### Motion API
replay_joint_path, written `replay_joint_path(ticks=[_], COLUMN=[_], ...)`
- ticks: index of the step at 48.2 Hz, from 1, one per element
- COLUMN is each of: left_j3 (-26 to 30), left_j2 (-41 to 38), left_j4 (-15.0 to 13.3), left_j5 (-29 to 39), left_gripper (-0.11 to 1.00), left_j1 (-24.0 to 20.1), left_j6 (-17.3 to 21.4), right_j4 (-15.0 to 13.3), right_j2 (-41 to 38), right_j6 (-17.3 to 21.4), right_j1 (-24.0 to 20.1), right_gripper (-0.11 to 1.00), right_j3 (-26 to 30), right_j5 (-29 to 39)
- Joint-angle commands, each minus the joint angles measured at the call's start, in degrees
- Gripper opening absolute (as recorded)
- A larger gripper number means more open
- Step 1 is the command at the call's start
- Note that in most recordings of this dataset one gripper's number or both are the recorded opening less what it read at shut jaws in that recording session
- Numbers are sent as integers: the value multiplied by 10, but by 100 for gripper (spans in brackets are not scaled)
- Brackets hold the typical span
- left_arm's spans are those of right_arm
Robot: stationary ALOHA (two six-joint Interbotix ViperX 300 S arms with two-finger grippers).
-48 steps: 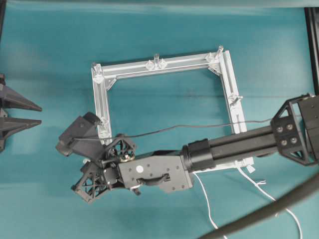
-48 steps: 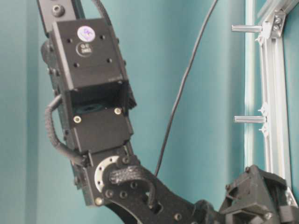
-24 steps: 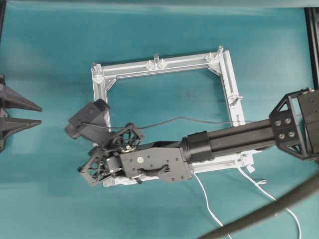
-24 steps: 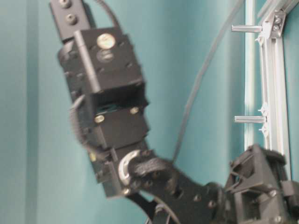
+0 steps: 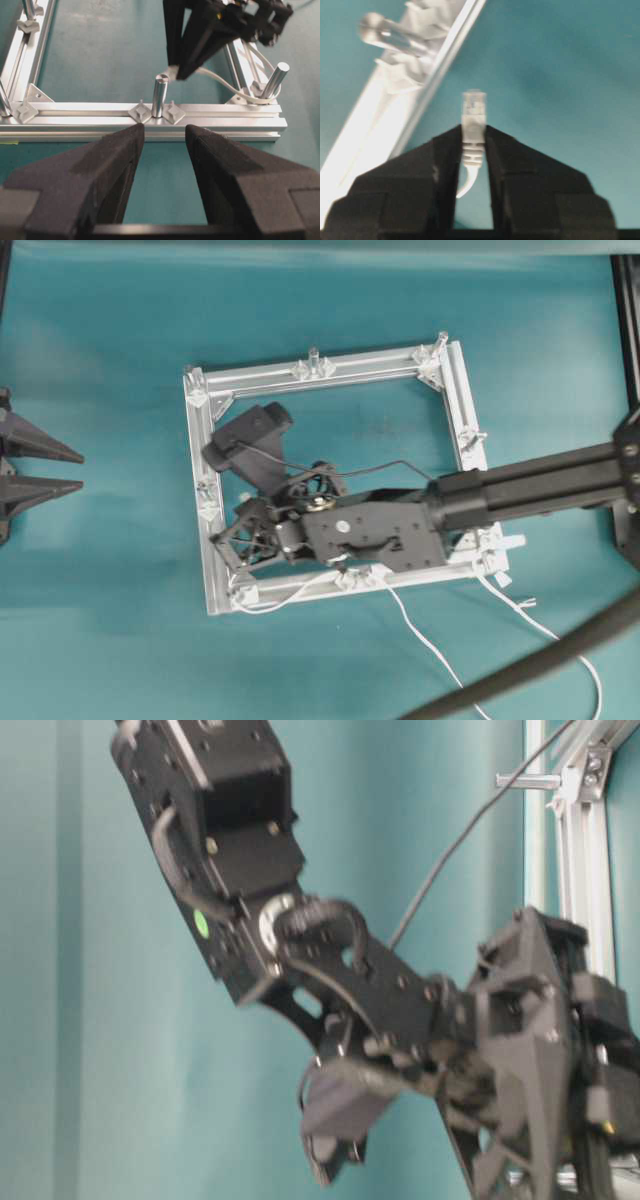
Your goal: Move the cable alternately left and right between 8 pins so it hooks onto each one.
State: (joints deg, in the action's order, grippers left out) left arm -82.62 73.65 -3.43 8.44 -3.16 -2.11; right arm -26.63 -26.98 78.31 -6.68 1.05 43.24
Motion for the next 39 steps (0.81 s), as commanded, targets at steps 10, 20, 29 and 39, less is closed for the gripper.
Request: replay_joint_path(ticks=[10, 20, 29, 39], left_j3=[5, 6, 6, 5], left_j2=[-4, -4, -4, -4], left_j4=[2, 2, 2, 2], left_j5=[-5, -5, -5, -5], left_gripper=[51, 51, 51, 51], left_j1=[-1, -1, -2, -1], left_j6=[-4, -4, -4, -4], right_j4=[-12, -14, -14, -14], right_j2=[55, 67, 69, 68], right_j6=[3, -2, -15, -41], right_j1=[18, 32, 54, 81], right_gripper=[17, 17, 17, 17], right_j3=[-40, -62, -64, -51], right_j5=[-6, -15, -40, -68])
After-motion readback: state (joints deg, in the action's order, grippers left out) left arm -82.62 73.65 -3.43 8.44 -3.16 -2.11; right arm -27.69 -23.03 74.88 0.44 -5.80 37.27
